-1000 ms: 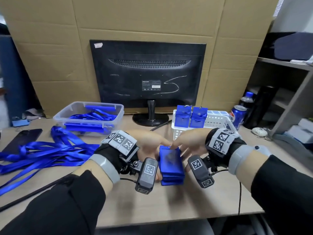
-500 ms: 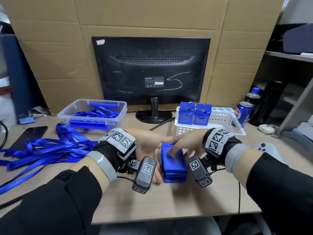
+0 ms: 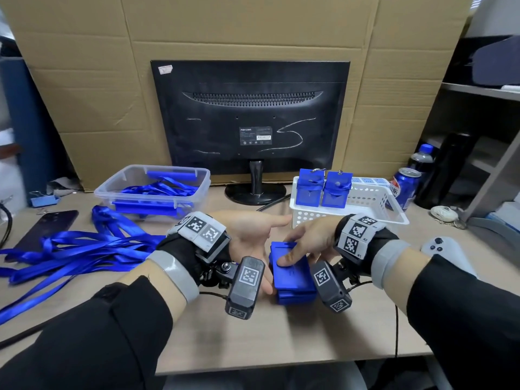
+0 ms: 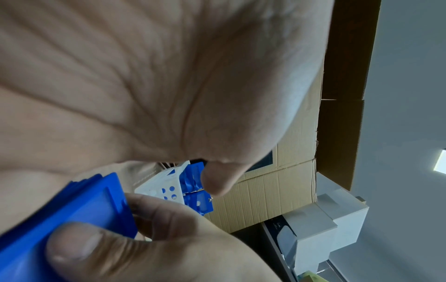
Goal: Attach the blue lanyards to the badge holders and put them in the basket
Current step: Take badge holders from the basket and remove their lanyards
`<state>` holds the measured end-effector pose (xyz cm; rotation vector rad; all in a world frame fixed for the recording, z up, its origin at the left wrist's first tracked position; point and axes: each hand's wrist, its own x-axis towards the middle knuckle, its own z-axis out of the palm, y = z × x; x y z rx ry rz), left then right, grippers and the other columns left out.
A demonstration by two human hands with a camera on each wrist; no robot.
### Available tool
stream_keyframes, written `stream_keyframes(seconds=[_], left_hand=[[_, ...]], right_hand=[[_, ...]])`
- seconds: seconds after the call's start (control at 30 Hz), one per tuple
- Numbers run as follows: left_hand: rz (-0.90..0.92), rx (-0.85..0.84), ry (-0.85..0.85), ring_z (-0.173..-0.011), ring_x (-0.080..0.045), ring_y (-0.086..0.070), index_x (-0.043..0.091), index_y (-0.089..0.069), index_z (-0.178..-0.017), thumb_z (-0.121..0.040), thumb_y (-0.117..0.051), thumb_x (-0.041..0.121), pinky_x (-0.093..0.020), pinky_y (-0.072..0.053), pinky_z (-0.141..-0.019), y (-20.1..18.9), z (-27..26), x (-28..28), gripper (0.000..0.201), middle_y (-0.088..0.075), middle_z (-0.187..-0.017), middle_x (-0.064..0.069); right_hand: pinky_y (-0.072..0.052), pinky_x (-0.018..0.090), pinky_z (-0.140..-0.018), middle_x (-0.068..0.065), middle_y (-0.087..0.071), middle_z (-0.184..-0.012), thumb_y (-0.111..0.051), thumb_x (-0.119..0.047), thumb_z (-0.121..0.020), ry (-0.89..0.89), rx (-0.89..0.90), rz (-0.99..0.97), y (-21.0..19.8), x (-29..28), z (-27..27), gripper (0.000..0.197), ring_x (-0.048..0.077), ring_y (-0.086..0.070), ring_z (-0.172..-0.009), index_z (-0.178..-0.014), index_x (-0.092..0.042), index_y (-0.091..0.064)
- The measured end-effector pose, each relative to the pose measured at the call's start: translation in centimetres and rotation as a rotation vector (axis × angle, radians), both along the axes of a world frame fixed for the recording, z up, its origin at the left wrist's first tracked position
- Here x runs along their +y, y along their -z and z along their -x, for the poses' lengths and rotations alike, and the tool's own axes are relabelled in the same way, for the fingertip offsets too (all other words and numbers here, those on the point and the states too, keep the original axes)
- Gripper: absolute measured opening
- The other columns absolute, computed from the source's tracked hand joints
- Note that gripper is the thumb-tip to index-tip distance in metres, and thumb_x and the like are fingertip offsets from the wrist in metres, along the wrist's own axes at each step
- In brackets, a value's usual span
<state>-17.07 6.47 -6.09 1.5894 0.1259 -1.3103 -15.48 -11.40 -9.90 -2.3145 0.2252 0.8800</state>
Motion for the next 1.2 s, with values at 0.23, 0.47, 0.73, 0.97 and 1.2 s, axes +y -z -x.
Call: stream_keyframes(seconds=[0.23, 0.47, 0.73, 0.97, 1.2], left_hand=[[-0.019, -0.040, 0.008, -0.108, -0.048, -0.060, 0.009, -0.050, -0.089, -0.106, -0.034, 0.060, -0.062, -0.028, -0.121, -0.7, 0.3, -2.0, 0.057, -0.074, -0.074, -0.025], [-0.075, -0.068, -0.052, -0.134, -0.065, -0.045, 0.007, -0.014, -0.160, -0.101, -0.049, 0.063, -0.071, -0.031, -0.115, 0.9, -1.3, -1.8, 0.089, -0.057, -0.107, -0.036], [0.036, -0.012, -0.086, -0.135, -0.057, -0.050, 0.000, -0.041, -0.125, -0.103, -0.050, 0.058, -0.068, -0.029, -0.119, 0.7, -0.8, -1.4, 0.062, -0.065, -0.112, -0.035], [-0.050, -0.303, -0.101, -0.132, -0.046, -0.054, 0.010, -0.035, -0.154, -0.105, -0.050, 0.054, -0.058, -0.045, -0.106, -2.0, -0.6, -1.5, 0.068, -0.057, -0.140, -0.035], [0.215, -0.633, -0.320, -0.103, -0.028, -0.078, 0.022, -0.070, -0.109, -0.104, -0.060, 0.029, -0.042, -0.060, -0.087, -3.1, -3.6, -2.3, 0.013, -0.077, -0.117, -0.009]], right_hand=[[-0.056, 0.052, -0.104, 0.012, -0.073, -0.122, -0.100, -0.027, -0.061, 0.156, -0.015, -0.102, -0.2, -1.8, 0.6, 0.070, 0.031, -0.074, -0.101, -0.123, -0.017, -0.068], [-0.059, 0.052, -0.097, 0.020, -0.069, -0.123, -0.090, -0.034, -0.074, 0.222, -0.011, -0.062, -0.7, -2.7, 1.0, 0.055, 0.037, -0.073, -0.108, -0.114, -0.005, -0.066], [-0.061, 0.048, -0.089, 0.023, -0.073, -0.107, -0.084, -0.035, -0.083, 0.273, 0.054, -0.075, 0.1, -2.4, 0.9, 0.061, 0.036, -0.071, -0.087, -0.127, -0.002, -0.057], [-0.059, 0.052, -0.099, 0.009, -0.082, -0.099, -0.070, -0.032, -0.095, 0.238, -0.155, 0.033, -5.1, -3.6, 0.3, 0.035, 0.037, -0.075, -0.109, -0.109, 0.000, -0.068], [-0.067, 0.047, -0.067, 0.009, -0.066, -0.101, -0.059, -0.012, -0.096, 0.558, -0.665, -0.176, -7.0, -5.7, -3.5, 0.010, 0.023, -0.075, -0.073, -0.099, -0.013, -0.068]])
